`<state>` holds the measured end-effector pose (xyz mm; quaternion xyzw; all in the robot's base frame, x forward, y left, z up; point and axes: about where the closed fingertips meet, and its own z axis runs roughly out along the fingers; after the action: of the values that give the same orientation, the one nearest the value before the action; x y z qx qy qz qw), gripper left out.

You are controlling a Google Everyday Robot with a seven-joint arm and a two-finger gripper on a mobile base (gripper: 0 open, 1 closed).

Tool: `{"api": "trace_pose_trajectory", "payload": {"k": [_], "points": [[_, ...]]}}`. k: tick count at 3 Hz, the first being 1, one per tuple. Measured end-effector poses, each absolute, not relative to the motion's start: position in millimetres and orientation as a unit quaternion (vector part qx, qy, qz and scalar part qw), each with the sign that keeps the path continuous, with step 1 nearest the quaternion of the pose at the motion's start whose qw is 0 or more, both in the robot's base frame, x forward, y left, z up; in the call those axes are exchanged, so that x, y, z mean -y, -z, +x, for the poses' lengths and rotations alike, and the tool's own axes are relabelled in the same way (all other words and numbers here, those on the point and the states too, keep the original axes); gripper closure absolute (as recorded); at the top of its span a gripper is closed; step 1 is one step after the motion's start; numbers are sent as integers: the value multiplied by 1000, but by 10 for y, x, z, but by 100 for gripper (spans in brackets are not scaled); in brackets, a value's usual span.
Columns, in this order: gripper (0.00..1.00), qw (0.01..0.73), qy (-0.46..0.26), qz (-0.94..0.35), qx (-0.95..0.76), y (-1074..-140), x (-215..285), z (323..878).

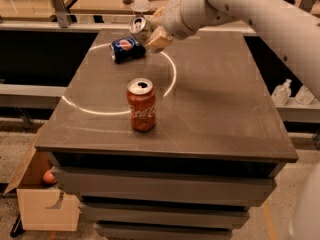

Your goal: Knock 7up can over

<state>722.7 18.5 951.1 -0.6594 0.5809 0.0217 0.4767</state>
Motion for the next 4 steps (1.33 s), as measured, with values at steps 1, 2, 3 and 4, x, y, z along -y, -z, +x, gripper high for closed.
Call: {"api": "trace_pose_trajectory", "payload": {"k": [1,2,3,4], "points": [[100,396,6,-766,-507,-9454,-473,7149],[100,291,10,-841,-456,-9167,-470,6832],[100,231,5,-868,-438,-8880,-469,6577],[84,186,15,-888,-419,-8688,-480,6420]]}}
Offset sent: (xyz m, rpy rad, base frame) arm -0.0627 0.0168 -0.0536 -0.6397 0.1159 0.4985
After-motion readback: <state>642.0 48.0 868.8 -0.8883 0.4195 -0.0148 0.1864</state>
